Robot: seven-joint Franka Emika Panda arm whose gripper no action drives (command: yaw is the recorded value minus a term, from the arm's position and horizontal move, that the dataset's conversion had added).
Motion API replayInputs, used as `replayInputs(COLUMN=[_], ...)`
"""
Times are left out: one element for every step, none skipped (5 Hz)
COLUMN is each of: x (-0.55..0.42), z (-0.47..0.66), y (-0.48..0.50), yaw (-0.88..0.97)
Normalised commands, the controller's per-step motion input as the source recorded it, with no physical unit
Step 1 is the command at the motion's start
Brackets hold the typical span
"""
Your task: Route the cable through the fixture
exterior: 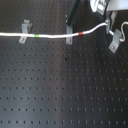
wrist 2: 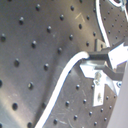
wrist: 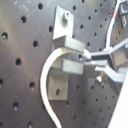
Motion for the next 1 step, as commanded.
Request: replayInputs(x=[-0.323], z=[0.05], y=[0.156], yaw=[-0.15])
